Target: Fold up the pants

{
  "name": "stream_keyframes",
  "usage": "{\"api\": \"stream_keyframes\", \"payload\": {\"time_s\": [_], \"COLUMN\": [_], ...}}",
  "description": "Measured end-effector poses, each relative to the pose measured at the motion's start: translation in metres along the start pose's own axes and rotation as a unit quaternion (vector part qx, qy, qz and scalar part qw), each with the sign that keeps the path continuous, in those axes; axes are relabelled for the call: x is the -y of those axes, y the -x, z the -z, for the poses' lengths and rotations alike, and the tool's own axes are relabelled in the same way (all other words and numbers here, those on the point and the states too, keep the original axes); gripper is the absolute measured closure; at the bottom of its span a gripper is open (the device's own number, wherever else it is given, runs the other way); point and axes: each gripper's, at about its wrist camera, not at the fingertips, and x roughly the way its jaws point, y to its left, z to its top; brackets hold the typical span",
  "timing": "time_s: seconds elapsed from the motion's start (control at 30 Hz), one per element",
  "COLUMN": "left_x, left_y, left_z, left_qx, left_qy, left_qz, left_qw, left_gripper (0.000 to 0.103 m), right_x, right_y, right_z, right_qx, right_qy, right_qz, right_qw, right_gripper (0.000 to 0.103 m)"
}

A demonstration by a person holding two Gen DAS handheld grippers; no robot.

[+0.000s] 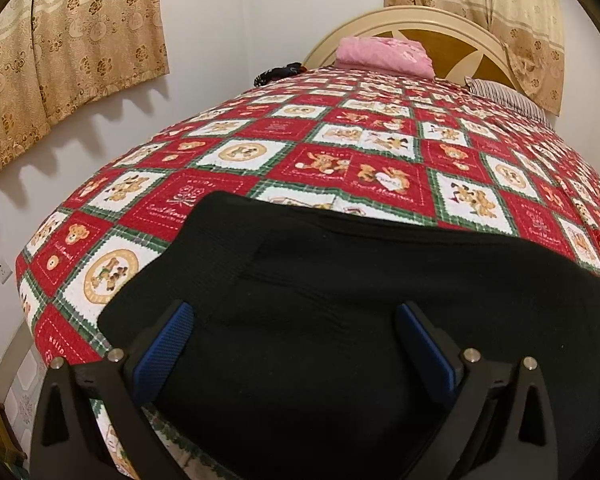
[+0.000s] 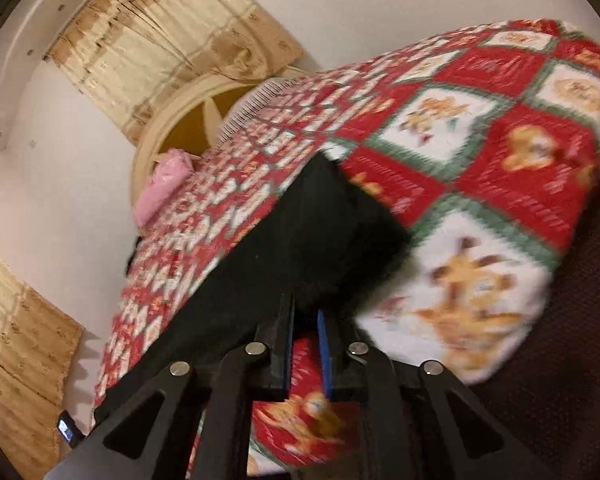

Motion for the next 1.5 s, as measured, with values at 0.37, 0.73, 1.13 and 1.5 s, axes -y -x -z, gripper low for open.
{"api": "stream_keyframes", "payload": {"time_s": [0.37, 0.73, 1.13, 1.5], "left_x": [0.001, 0.002, 0.003, 0.002], "left_y": [0.0, 0.0, 0.002, 0.004], "left_z": [-0.002, -0.001, 0.001, -0.001], "left_qx": [-0.003, 0.0, 0.004, -0.002], "left_qy": [-0.004, -0.004, -0.003, 0.001], "left_qz": [-0.006, -0.01, -0.018, -0.015], "left_qw": [1.0, 0.9999, 0.9998, 0.9999], "left_gripper": [0.0, 0.0, 0.0, 0.0], "right_x": [-0.047, -0.071, -0.023, -0.189], "right_y": [0.005, -0.048, -0.056, -0.051], "right_z": [-0.054, -0.055, -0.076, -0.016], "right_qx": [0.091, 0.048, 0.054, 0.034], "right_qy": [0.147, 0.271, 0.194, 0.299], "right_qz": [0.116, 0.119, 0.214, -0.044], "right_qw": [0.978, 0.954, 0.956, 0.953], "right_gripper": [0.042, 0.097, 0.028, 0.028]}}
